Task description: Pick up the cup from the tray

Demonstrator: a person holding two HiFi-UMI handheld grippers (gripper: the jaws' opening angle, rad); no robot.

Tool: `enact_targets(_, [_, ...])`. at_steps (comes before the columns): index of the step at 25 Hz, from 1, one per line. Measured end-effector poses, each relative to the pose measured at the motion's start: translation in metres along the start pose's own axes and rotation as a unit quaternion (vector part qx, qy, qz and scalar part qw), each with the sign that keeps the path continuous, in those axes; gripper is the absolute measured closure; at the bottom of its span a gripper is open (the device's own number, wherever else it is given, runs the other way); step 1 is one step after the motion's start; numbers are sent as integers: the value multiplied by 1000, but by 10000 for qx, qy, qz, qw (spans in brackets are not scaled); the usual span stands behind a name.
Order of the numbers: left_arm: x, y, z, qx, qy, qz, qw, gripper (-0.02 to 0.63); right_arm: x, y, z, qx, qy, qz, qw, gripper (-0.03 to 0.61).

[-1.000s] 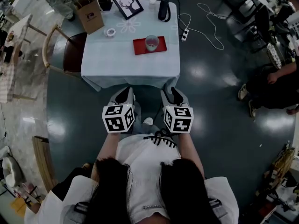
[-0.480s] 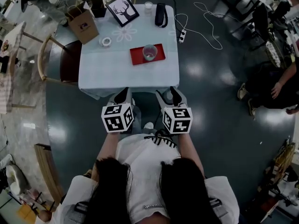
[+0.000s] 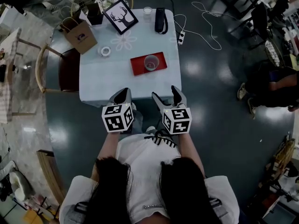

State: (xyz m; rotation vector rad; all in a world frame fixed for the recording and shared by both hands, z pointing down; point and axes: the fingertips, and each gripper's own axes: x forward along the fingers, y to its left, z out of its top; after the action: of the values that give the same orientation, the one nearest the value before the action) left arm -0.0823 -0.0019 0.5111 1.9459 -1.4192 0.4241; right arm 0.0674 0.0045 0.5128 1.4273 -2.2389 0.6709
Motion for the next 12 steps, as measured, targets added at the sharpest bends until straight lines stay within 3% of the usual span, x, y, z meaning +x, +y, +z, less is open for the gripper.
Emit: enact_targets(12, [15,29,24,215,289,-189,9992,614,38,9,12,-154,96,-246,9995,138])
